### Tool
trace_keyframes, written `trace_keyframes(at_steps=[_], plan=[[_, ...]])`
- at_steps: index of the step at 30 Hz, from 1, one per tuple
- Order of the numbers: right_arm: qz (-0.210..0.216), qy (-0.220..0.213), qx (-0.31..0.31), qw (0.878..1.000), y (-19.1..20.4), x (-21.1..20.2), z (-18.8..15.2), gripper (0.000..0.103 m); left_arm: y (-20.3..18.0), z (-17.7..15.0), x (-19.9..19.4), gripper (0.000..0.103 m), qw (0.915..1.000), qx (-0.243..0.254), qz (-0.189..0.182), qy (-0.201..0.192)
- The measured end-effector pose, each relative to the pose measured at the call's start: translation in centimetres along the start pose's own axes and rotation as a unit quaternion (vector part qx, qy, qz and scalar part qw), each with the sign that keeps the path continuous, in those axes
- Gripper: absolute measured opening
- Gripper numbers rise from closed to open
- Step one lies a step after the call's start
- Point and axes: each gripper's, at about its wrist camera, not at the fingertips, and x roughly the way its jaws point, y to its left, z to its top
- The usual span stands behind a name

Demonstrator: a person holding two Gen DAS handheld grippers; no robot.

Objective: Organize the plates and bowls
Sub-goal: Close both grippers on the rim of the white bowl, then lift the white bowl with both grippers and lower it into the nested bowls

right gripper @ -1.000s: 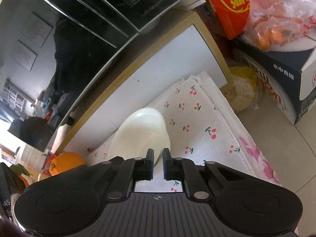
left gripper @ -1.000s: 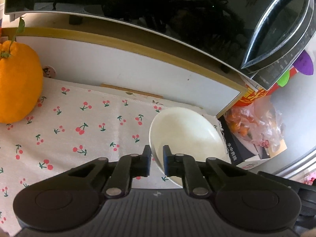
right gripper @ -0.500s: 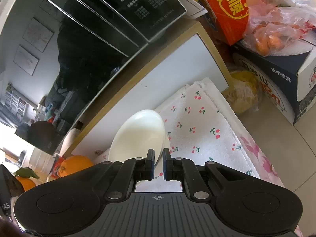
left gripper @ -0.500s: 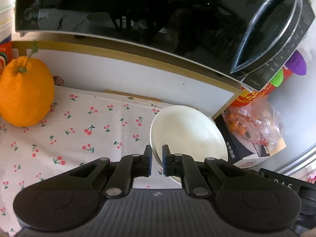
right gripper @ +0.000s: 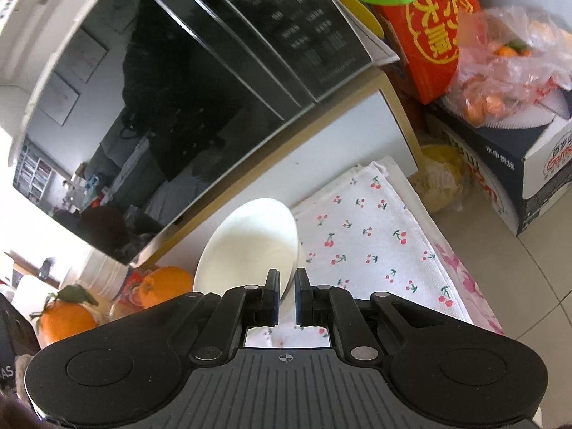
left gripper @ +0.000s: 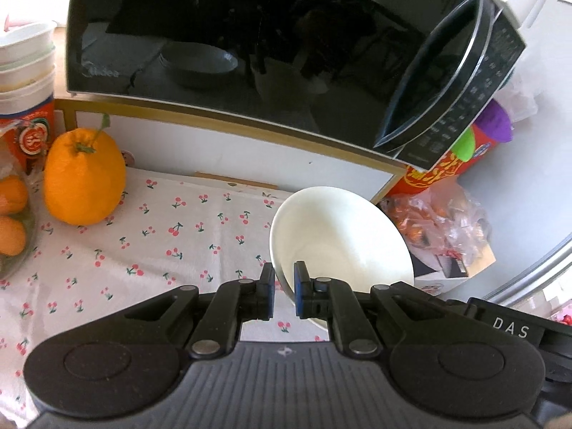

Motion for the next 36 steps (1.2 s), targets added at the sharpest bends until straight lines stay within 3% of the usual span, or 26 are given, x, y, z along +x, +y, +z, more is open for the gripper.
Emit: trace_keyframes(at_steps=[12, 18, 23, 29, 36], plan=[[-0.012, 0.003, -0.023, 1.0, 2.5, -5.0, -2.0, 0.009, -0.5, -2.4, -5.2, 0.01, 0.9999, -0.007, -0.008, 0.003], [-0.019, 0.019, -0.032, 0.999, 3.0, -7.3, -3.8, 0.01, -0.6, -4.9, -7.4, 0.01, 0.9999, 0.008, -0.012, -0.002], [-0.028, 0.039, -0.027, 0.998, 2.1, -8.7, -5.6, 0.01, -0.5, -7.5, -8.6, 0.012, 0.9996, 0.007, -0.021, 0.017], [-0.047, 0.052, -0.043, 0.997, 1.2, -10.4, -8.3, 0.01, 0.3, -10.8, -9.8, 0.012, 0.9981, -0.005, -0.057, 0.02], [-0.038, 0.053, -0.033, 0.997, -0.5, -12.0, -10.7, 0.01, 0.8, -13.6, -10.1, 0.012, 0.996, -0.01, -0.087, 0.022]])
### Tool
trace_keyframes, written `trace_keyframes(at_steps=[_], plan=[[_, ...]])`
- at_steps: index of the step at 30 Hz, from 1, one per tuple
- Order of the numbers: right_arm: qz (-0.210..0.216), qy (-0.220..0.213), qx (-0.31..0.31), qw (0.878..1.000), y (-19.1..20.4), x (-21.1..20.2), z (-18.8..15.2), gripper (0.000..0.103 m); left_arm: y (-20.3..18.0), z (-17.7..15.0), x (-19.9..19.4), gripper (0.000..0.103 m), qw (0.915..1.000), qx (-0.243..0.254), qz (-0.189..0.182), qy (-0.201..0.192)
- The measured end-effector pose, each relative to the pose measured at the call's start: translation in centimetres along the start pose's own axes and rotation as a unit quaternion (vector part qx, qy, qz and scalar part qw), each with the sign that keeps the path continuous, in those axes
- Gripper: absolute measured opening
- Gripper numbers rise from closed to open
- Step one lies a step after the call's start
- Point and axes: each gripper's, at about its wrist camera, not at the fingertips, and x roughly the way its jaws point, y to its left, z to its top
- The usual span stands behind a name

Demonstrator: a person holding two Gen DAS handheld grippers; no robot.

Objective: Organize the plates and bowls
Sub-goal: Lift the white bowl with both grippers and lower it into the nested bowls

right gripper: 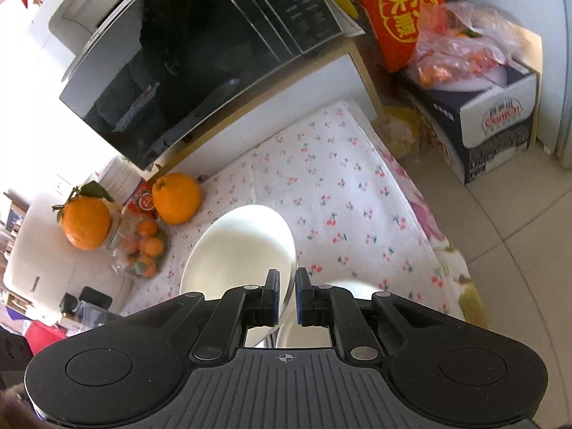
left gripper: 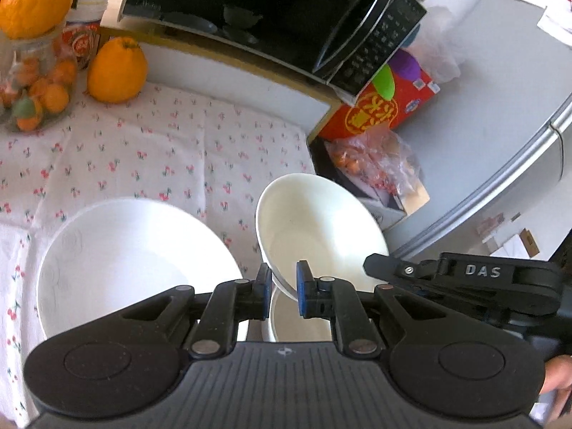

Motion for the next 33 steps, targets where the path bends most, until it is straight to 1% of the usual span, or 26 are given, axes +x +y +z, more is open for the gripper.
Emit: trace_keyframes(at_steps=[2, 3, 5, 11, 16, 19, 23, 29, 33], plan=[[-0.008, -0.012, -0.019, 1.0, 0.2, -0.7, -0.3, 0.01, -0.4, -0.4, -0.3, 0.013, 0.9999, 0.01, -0.009, -0.004], [-0.011, -0.014, -0.026, 1.0, 0.3, -1.0, -0.4, 0.01, -0.6, -0.5, -0.5, 0.013, 0.9997, 0.022, -0.006, -0.008], [-0.009, -0.008, -0.03, 0.999, 0.0, -1.1, -0.7, 0.01, -1.0, -0.7, -0.6, 0.013, 0.9993, 0.036, -0.004, -0.012], [-0.032, 0.012, -0.044, 0.998, -0.8, -0.7, -1.5, 0.01, -0.6, -1.9, 0.1, 0.013, 0.9994, 0.024, -0.017, 0.02], [-0.07, 0.023, -0.071, 0.995, -1.0, -0.4, -2.2, 0.01, -0.5, -3.0, 1.2, 0.013, 0.9982, 0.018, -0.025, 0.051], [-0.089, 0.033, -0.086, 0.992, -1.2, 0.1, -2.7, 0.01, -0.6, -3.4, 1.5, 0.013, 0.9976, 0.021, -0.023, 0.061], [-0.1, 0.044, -0.097, 0.989, -1.4, 0.3, -3.0, 0.011, -0.6, -3.8, 1.8, 0.013, 0.9966, 0.023, -0.022, 0.077], [-0.106, 0.055, -0.103, 0.988, -1.7, 0.4, -3.2, 0.012, -0.8, -4.0, 2.1, 0.014, 0.9957, 0.028, -0.02, 0.087], [-0.112, 0.06, -0.109, 0.986, -1.7, 0.6, -3.4, 0.012, -0.9, -4.2, 2.5, 0.016, 0.9948, 0.031, -0.018, 0.095]])
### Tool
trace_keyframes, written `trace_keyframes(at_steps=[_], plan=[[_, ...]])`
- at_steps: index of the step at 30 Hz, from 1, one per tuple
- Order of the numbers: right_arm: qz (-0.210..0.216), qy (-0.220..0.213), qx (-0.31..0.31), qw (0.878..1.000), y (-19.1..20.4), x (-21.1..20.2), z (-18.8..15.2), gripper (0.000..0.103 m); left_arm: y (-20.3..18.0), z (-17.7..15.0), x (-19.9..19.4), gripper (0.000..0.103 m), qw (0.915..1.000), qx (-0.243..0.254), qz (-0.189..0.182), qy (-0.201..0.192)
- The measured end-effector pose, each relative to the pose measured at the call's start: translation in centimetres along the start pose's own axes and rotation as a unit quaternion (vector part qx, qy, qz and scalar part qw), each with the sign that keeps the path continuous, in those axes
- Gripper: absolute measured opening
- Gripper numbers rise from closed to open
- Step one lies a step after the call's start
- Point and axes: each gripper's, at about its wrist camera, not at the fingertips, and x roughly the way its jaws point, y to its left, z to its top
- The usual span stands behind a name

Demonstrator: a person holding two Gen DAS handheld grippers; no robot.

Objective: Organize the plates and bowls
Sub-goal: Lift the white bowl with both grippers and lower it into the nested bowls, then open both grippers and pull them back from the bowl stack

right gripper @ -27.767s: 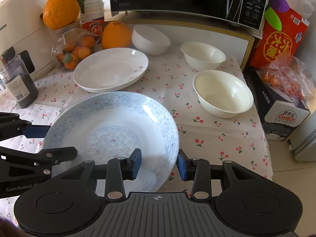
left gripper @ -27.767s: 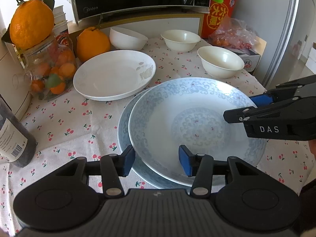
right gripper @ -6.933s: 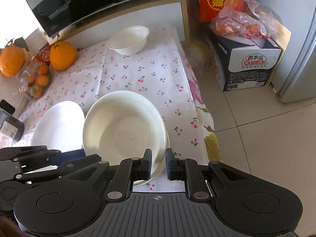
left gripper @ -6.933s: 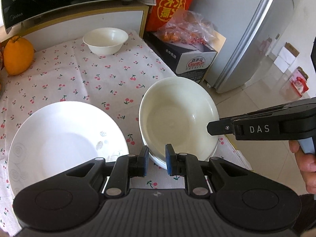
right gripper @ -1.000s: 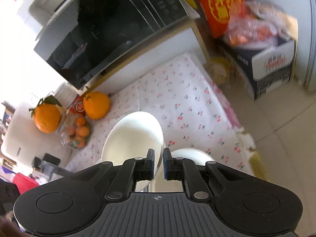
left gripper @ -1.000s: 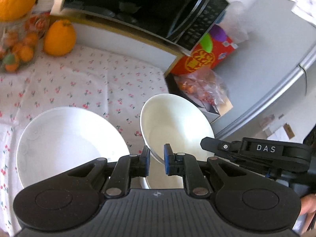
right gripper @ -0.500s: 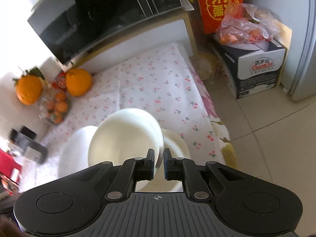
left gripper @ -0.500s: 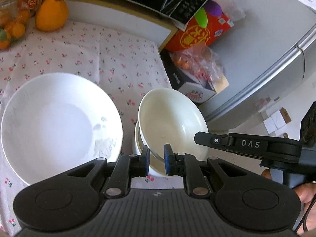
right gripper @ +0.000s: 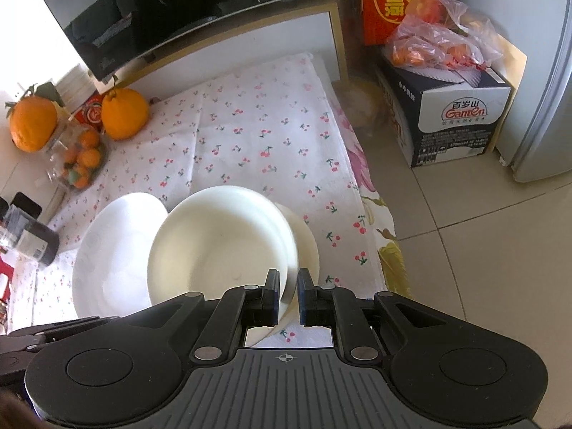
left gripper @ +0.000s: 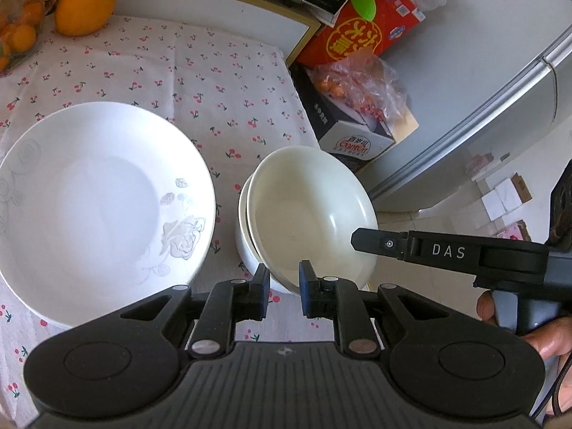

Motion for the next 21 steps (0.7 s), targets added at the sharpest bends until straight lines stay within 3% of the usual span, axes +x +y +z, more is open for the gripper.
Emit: trace_keyframes(at_steps=[8, 14, 21], plan=[[-0.011, 0.006, -0.013, 1.0, 0.2, 0.4, 0.0, 0.013, -0.2, -0.1, 0.6, 0.018, 0.9999, 0.01, 0.005, 0.012], [-0.014, 0.008, -0.006, 1.0, -0.2, 0.6, 0.1, 0.013, -0.4, -0.2, 0.7, 0.025, 0.9997, 0.02, 0.008, 0.015], [-0.008, 0.014, 0.013, 1.0, -1.0, 0.8, 0.2, 0.018, -0.7, -0.4, 0.8, 0.046, 0.9992, 0.038, 0.012, 0.009]])
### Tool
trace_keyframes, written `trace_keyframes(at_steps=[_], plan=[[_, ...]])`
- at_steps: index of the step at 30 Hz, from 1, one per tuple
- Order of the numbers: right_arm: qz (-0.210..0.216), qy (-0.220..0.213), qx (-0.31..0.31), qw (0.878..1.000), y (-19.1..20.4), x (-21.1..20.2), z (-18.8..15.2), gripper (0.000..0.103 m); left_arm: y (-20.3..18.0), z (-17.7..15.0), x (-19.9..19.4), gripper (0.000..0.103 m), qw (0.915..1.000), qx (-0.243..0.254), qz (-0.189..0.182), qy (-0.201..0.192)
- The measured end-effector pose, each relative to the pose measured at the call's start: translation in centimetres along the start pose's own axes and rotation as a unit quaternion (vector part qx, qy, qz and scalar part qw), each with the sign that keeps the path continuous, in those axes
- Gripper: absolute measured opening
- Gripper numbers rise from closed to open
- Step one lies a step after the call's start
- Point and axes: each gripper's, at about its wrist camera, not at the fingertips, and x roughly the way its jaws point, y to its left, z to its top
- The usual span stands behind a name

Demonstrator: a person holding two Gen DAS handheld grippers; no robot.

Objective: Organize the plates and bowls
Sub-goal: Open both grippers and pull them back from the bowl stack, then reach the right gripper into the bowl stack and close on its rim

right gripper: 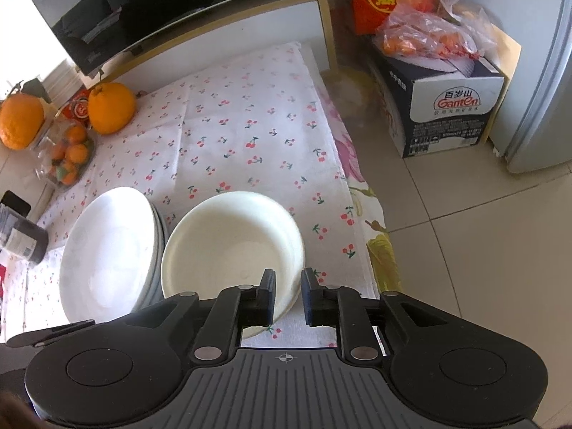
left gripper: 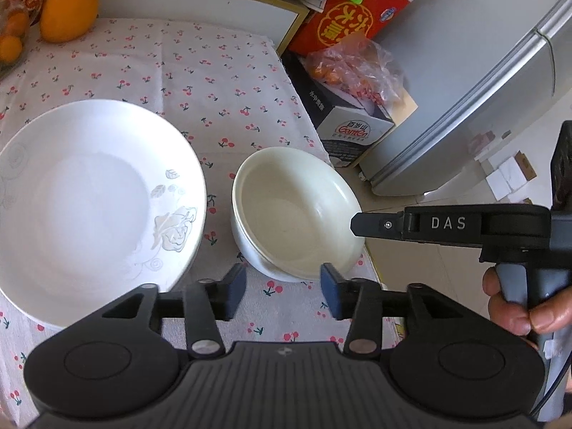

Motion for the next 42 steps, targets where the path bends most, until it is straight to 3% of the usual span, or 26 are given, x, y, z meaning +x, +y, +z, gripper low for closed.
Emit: trace_keyframes(at_steps=[6, 11, 17, 23, 32, 42], plan=[[0.008, -0.005, 0.012, 1.0, -0.4, -0.2, 0.0, 0.044, -0.1, -0.5, -0.4, 0.071, 0.9996, 0.026, 0.003, -0.012], [0.038, -0.037, 0.006, 0.999, -0.8, -0.9, 0.1, 0.072, -0.3, -1.8, -1.0, 0.081, 0.9962, 0.074, 0.012, -0.045], [0.064, -0.057, 0.002, 0.996, -1.5, -0.6, 0.2, 0.082, -1.0, -4.1, -1.0, 0.093, 0.9882, 0.133, 0.004, -0.075], [0.077, -0.056, 0.004, 0.995, -1.9, 0.4, -0.1, 0.083, -2.0, -5.6, -0.3, 0.101, 0.9799, 0.172, 0.011, -0.101], [0.091, -0.063, 0.021, 0.994, -2.4, 1.7, 0.0, 0.083, -2.1, -6.3, 1.6, 0.101, 0.9782, 0.178, 0.022, -0.105], [0.063, -0.043, 0.012, 0.997, -1.7, 3.8, 0.6, 0.083, -3.2, -6.2, 3.0, 0.098, 0.9695, 0.202, 0.055, -0.127]])
